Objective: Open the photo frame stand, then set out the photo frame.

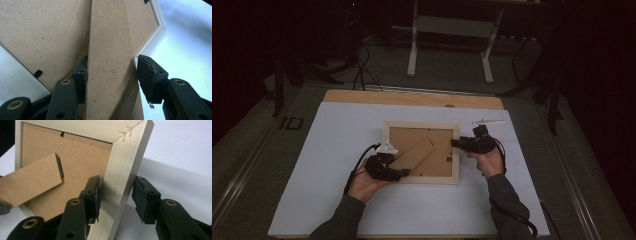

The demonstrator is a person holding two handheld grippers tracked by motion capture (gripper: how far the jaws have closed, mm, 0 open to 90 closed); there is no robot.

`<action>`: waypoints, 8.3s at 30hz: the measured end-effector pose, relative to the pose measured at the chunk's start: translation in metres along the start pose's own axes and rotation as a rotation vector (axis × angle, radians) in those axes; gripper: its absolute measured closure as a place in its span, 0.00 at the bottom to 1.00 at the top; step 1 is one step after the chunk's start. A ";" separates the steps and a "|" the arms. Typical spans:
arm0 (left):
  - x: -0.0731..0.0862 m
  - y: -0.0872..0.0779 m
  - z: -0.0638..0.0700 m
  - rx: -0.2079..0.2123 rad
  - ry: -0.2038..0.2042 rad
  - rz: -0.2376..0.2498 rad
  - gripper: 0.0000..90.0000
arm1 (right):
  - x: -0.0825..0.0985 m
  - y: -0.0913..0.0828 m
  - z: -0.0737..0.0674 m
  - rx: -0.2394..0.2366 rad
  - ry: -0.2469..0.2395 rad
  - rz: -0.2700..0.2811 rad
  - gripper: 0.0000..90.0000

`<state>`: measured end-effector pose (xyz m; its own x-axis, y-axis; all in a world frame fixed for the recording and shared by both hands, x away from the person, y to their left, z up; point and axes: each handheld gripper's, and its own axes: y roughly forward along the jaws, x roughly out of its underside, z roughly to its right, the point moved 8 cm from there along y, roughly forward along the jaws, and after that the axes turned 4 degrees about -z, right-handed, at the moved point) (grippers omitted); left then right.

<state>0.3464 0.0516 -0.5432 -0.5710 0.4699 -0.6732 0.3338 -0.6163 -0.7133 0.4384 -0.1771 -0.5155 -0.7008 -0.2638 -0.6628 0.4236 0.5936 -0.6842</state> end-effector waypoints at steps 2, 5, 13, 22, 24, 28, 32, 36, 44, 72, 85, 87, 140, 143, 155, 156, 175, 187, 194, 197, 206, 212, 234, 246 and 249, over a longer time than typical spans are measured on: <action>-0.001 0.000 0.000 -0.010 0.000 0.003 0.55 | -0.001 -0.001 0.000 0.004 -0.001 0.011 0.65; -0.001 0.000 0.000 -0.027 0.010 0.001 0.55 | -0.003 -0.002 -0.002 0.012 -0.008 0.023 0.65; -0.004 -0.001 0.000 -0.065 0.031 0.000 0.56 | -0.007 -0.009 -0.005 0.024 -0.019 0.049 0.66; -0.004 0.003 0.002 -0.067 0.058 -0.015 0.66 | -0.016 -0.018 -0.013 0.051 -0.060 0.087 0.68; -0.004 0.003 0.003 -0.072 0.072 -0.018 0.66 | -0.017 -0.020 -0.014 0.053 -0.068 0.086 0.68; -0.005 0.002 0.005 -0.070 0.087 -0.012 0.66 | -0.017 -0.020 -0.014 0.053 -0.068 0.086 0.68; -0.004 0.002 0.006 -0.070 0.107 -0.008 0.67 | -0.016 -0.020 -0.014 0.043 -0.069 0.088 0.68; -0.004 0.002 0.007 -0.071 0.123 -0.004 0.67 | -0.017 -0.021 -0.014 0.032 -0.078 0.077 0.67; -0.004 0.002 0.007 -0.083 0.149 -0.002 0.67 | -0.013 -0.015 -0.014 -0.014 -0.111 0.018 0.56; -0.005 0.000 0.003 -0.160 0.174 0.001 0.69 | -0.006 -0.011 -0.024 -0.066 -0.191 0.028 0.57; -0.008 -0.001 0.002 -0.196 0.168 0.018 0.71 | -0.009 -0.013 -0.029 0.002 -0.247 0.071 0.62; -0.009 -0.002 0.001 -0.204 0.170 0.023 0.71 | -0.009 -0.013 -0.030 0.012 -0.254 0.080 0.63; -0.009 -0.010 0.005 -0.063 0.128 0.064 0.77 | 0.006 -0.018 -0.049 0.070 -0.358 0.120 0.67; -0.009 -0.010 0.007 -0.052 0.131 0.062 0.77 | 0.009 -0.018 -0.050 0.059 -0.359 0.121 0.66; -0.009 -0.008 0.016 -0.023 0.159 0.045 0.77 | 0.017 -0.020 -0.057 0.043 -0.370 0.126 0.65; -0.009 -0.008 0.017 -0.019 0.161 0.046 0.77 | 0.018 -0.020 -0.057 0.043 -0.370 0.125 0.65; -0.005 -0.005 0.022 -0.014 0.194 0.011 0.76 | 0.026 -0.020 -0.063 0.044 -0.388 0.130 0.64; -0.006 -0.008 0.021 -0.020 0.198 0.019 0.73 | 0.027 -0.019 -0.063 0.048 -0.392 0.126 0.63; -0.007 -0.012 0.018 -0.023 0.185 0.034 0.71 | 0.028 -0.018 -0.062 0.048 -0.386 0.117 0.61; -0.007 -0.014 0.018 -0.023 0.183 0.039 0.71 | 0.028 -0.018 -0.062 0.047 -0.387 0.114 0.60; -0.009 -0.018 0.015 -0.032 0.173 0.064 0.70 | 0.030 -0.016 -0.061 0.044 -0.387 0.107 0.58; -0.010 -0.021 0.013 -0.037 0.166 0.073 0.69 | 0.030 -0.015 -0.061 0.042 -0.387 0.098 0.57; -0.013 -0.030 0.007 -0.028 0.120 0.123 0.69 | 0.033 -0.015 -0.056 0.049 -0.371 0.080 0.49; -0.016 -0.040 0.000 -0.029 0.059 0.178 0.70 | 0.044 -0.013 -0.047 0.047 -0.354 0.049 0.42; -0.017 -0.044 -0.002 -0.029 0.041 0.194 0.70 | 0.047 -0.014 -0.044 0.051 -0.350 0.039 0.42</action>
<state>0.3431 0.0716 -0.5010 -0.4627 0.3699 -0.8057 0.4562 -0.6799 -0.5741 0.3744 -0.1639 -0.5236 -0.4478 -0.4915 -0.7469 0.4808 0.5719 -0.6646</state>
